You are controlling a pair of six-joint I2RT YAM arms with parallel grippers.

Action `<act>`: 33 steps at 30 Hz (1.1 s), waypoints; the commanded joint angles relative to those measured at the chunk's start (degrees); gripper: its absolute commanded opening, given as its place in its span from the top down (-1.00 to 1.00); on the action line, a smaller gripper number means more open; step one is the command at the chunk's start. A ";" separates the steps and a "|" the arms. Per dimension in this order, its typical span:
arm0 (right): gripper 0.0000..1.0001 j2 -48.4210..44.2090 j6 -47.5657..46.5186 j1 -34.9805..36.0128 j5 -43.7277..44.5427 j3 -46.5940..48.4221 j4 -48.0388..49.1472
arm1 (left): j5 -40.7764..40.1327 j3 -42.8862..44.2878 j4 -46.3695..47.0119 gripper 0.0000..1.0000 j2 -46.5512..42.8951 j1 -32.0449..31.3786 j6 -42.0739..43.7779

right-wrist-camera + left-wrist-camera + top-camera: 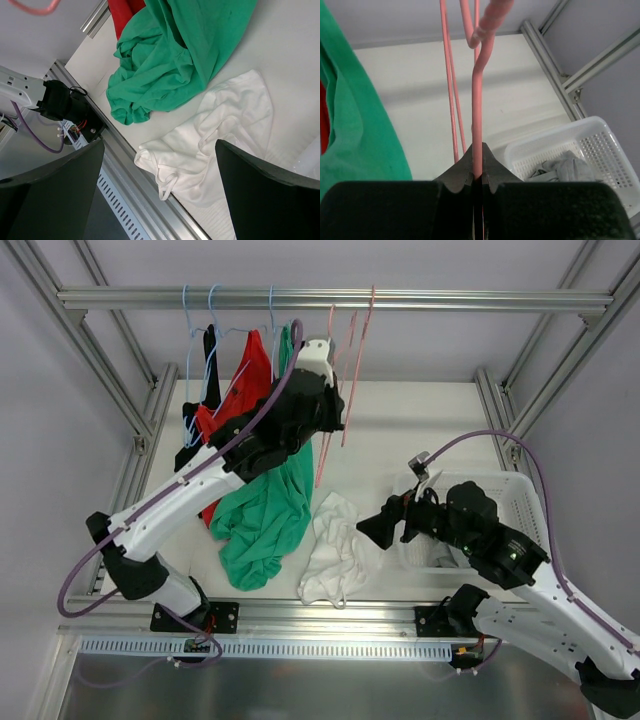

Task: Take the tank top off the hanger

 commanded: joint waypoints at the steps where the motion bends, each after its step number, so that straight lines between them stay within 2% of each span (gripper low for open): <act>1: -0.99 -1.11 -0.88 0.20 1.88 0.63 -0.36 | 4.39 10.98 -0.28 1.00 4.01 2.87 4.03; 6: -0.99 -1.81 -1.23 0.20 2.41 0.10 -0.36 | 10.78 20.59 -1.16 1.00 13.24 7.80 5.36; 12: -0.99 -1.99 -1.50 0.20 2.32 -0.51 -0.36 | 13.26 30.00 -1.16 1.00 21.94 10.97 7.47; 13: -0.99 -1.99 -1.50 0.29 1.89 -0.69 -0.28 | 15.19 30.52 -1.16 1.00 22.91 11.50 7.03; 24: -0.99 1.70 -1.85 0.20 -1.80 -3.41 2.26 | 16.78 24.38 -1.34 0.99 21.95 12.64 4.04; 26: -0.99 3.98 -2.02 0.20 -2.77 -4.20 3.06 | 16.87 24.38 -1.34 0.84 21.34 12.56 4.04; 28: -0.99 6.78 -1.85 0.29 -3.39 -4.91 4.47 | 16.70 24.90 -1.34 0.78 20.90 12.73 4.30; 30: -0.99 8.73 -1.59 0.20 -4.61 -5.70 6.30 | 16.96 25.08 -1.34 0.49 20.55 12.99 4.30; 31: -0.99 9.52 -1.50 0.37 -5.93 -5.96 7.01 | 17.14 24.82 -1.42 0.24 19.94 13.00 4.57; 33: -0.99 11.89 -1.50 0.90 -6.29 -6.23 8.07 | 17.66 23.16 -1.34 -0.03 18.79 13.00 4.48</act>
